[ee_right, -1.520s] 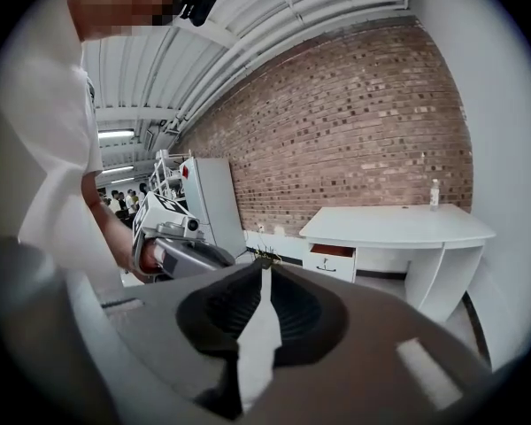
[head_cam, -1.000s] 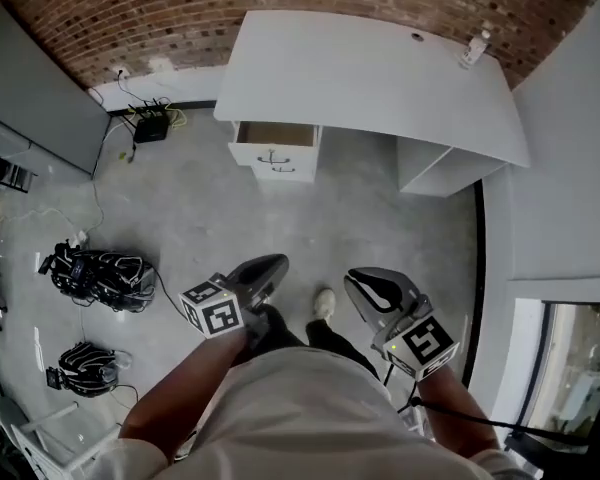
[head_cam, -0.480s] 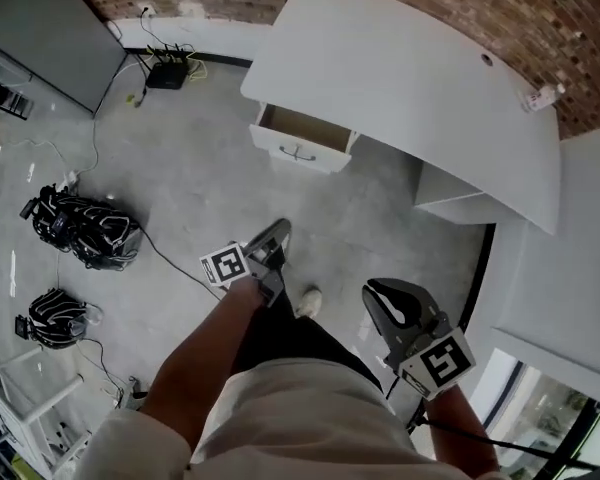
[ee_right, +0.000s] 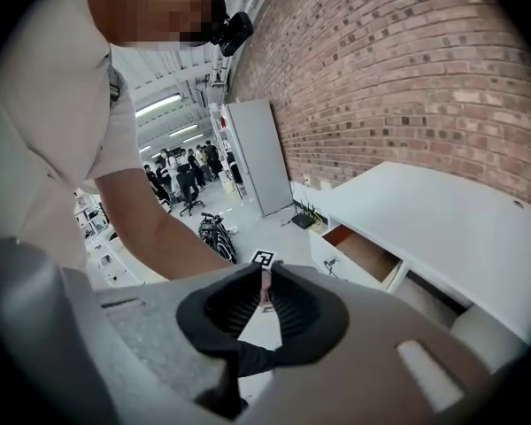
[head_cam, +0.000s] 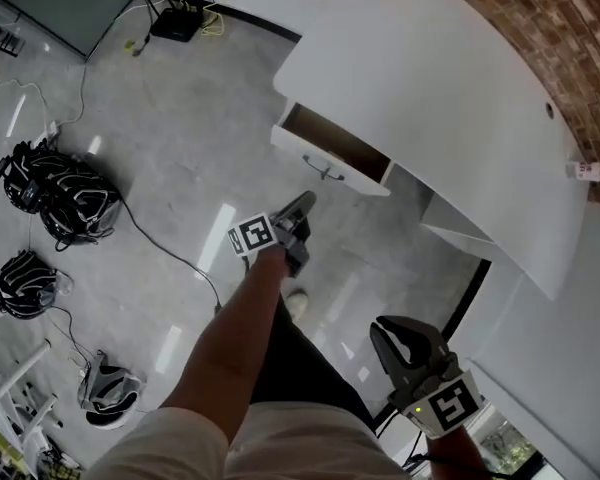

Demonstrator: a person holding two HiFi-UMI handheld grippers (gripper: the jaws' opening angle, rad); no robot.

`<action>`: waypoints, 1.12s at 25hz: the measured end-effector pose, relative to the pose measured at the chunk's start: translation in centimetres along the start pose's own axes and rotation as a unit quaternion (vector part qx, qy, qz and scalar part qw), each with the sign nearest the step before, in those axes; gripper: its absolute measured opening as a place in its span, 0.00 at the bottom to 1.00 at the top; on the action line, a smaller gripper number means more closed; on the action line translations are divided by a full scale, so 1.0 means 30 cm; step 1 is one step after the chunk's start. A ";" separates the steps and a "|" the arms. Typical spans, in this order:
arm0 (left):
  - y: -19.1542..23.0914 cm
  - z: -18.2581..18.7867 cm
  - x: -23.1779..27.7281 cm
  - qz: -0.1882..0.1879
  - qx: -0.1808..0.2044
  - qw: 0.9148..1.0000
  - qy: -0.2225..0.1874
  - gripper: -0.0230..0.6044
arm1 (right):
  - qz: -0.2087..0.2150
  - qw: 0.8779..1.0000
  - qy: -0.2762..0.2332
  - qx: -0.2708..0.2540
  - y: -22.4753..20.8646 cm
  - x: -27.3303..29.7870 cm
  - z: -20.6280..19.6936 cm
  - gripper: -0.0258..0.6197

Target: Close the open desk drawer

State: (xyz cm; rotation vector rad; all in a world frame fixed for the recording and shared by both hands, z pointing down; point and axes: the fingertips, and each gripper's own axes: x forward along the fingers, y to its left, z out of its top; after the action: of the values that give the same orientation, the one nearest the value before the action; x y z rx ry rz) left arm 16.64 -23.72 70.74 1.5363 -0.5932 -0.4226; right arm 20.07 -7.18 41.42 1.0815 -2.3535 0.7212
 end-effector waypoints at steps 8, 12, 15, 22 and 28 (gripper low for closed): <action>0.166 0.127 0.167 0.011 -0.014 1.000 -0.022 0.12 | 0.014 0.998 0.063 0.022 -0.169 0.221 -0.058 0.09; 0.197 0.149 0.174 0.010 -0.015 1.000 -0.018 0.09 | 0.034 0.994 0.100 0.022 -0.201 0.330 -0.083 0.09; 0.204 0.147 0.179 0.001 -0.019 1.000 -0.016 0.07 | 0.047 0.991 0.127 0.012 -0.242 0.396 -0.112 0.09; 0.225 0.148 0.178 -0.006 -0.029 0.999 -0.026 0.16 | 0.073 0.987 0.142 0.020 -0.248 0.489 -0.128 0.09; 0.220 0.159 0.221 -0.014 -0.035 0.999 -0.031 0.09 | 0.075 0.985 0.150 0.025 -0.250 0.503 -0.161 0.09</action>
State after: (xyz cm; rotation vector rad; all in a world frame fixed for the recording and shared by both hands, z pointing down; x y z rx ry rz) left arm 18.32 -31.46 77.64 1.4708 -0.6003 -0.5091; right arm 17.90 -16.66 56.01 0.7575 -2.1808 0.9329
